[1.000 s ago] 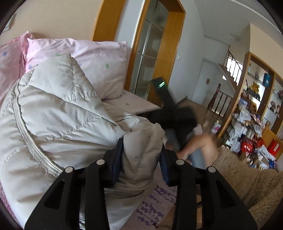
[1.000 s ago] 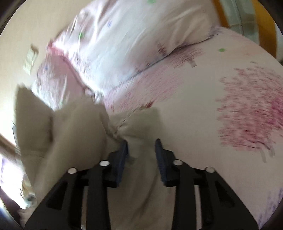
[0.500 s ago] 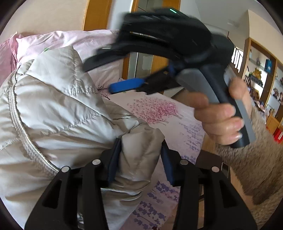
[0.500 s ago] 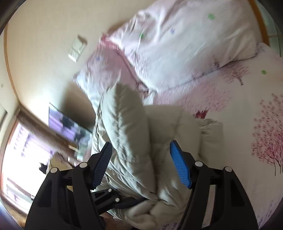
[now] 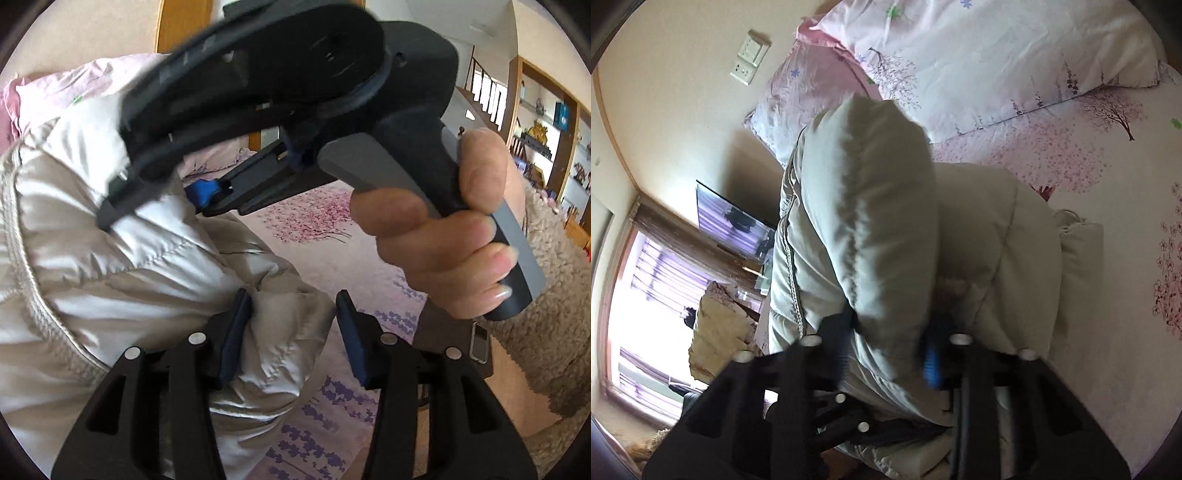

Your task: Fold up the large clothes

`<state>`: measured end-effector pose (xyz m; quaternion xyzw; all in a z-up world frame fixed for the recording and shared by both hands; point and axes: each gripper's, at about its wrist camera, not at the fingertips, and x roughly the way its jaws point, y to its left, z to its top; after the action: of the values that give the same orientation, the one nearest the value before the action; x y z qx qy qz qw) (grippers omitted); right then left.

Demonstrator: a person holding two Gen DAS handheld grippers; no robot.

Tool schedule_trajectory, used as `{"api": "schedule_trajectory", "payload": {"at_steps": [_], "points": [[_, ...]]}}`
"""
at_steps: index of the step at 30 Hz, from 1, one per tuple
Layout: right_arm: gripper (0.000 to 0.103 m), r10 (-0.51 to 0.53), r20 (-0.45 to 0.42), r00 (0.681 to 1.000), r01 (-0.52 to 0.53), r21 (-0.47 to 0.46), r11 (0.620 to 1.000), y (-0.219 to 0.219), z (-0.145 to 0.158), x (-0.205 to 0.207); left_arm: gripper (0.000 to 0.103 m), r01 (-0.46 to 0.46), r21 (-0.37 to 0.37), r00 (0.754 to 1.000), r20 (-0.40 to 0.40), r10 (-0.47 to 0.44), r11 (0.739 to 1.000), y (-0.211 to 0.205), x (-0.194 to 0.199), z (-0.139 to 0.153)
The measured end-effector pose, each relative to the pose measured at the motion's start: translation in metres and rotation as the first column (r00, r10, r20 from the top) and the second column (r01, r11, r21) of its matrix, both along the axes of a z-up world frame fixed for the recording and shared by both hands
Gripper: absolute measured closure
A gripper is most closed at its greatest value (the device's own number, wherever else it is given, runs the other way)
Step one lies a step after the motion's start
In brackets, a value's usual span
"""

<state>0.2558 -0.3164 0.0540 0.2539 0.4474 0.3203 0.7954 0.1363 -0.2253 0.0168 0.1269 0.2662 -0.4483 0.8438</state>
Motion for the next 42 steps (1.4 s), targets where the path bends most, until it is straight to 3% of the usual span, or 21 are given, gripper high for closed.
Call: {"api": "schedule_trajectory", "payload": {"at_steps": [3, 6, 11, 13, 15, 20, 24, 33, 42], "points": [[0.086, -0.032, 0.002, 0.999, 0.032, 0.001, 0.999, -0.006, -0.001, -0.002, 0.051, 0.006, 0.007, 1.0, 0.018, -0.007, 1.0, 0.007, -0.009, 0.009], [0.088, -0.066, 0.024, 0.998, 0.067, -0.019, 0.998, -0.012, 0.003, -0.004, 0.039, 0.012, -0.011, 0.998, 0.066, -0.012, 1.0, 0.034, -0.028, 0.033], [0.089, -0.086, 0.05, 0.995, 0.087, -0.017, 0.996, -0.02, 0.007, -0.008, 0.019, -0.077, -0.127, 0.985, 0.141, 0.095, 0.989, 0.106, -0.035, 0.086], [0.09, -0.094, 0.057, 0.994, 0.095, -0.016, 0.995, -0.021, 0.008, -0.01, 0.013, -0.189, -0.156, 0.953, 0.207, 0.219, 0.969, 0.136, -0.024, 0.103], [0.09, -0.105, 0.066, 0.992, 0.107, -0.026, 0.994, -0.022, 0.009, -0.012, 0.013, -0.303, -0.143, 0.914, 0.236, 0.329, 0.942, 0.154, -0.008, 0.108], [0.09, -0.139, 0.066, 0.988, 0.142, -0.042, 0.989, -0.027, 0.008, -0.015, 0.013, -0.465, -0.088, 0.87, 0.142, 0.473, 0.881, 0.182, 0.054, 0.089], [0.09, -0.169, 0.06, 0.984, 0.172, -0.052, 0.984, -0.036, 0.001, -0.018, 0.013, -0.491, -0.083, 0.866, 0.06, 0.496, 0.867, 0.191, 0.078, 0.074], [0.09, -0.212, 0.036, 0.977, 0.214, -0.077, 0.974, -0.055, -0.016, -0.019, 0.013, -0.471, -0.025, 0.88, 0.049, 0.472, 0.882, 0.167, 0.088, 0.051], [0.085, -0.165, -0.006, 0.986, 0.161, -0.164, 0.973, -0.048, -0.033, 0.007, 0.014, -0.478, 0.038, 0.878, -0.009, 0.478, 0.878, 0.156, 0.085, 0.033]]}}
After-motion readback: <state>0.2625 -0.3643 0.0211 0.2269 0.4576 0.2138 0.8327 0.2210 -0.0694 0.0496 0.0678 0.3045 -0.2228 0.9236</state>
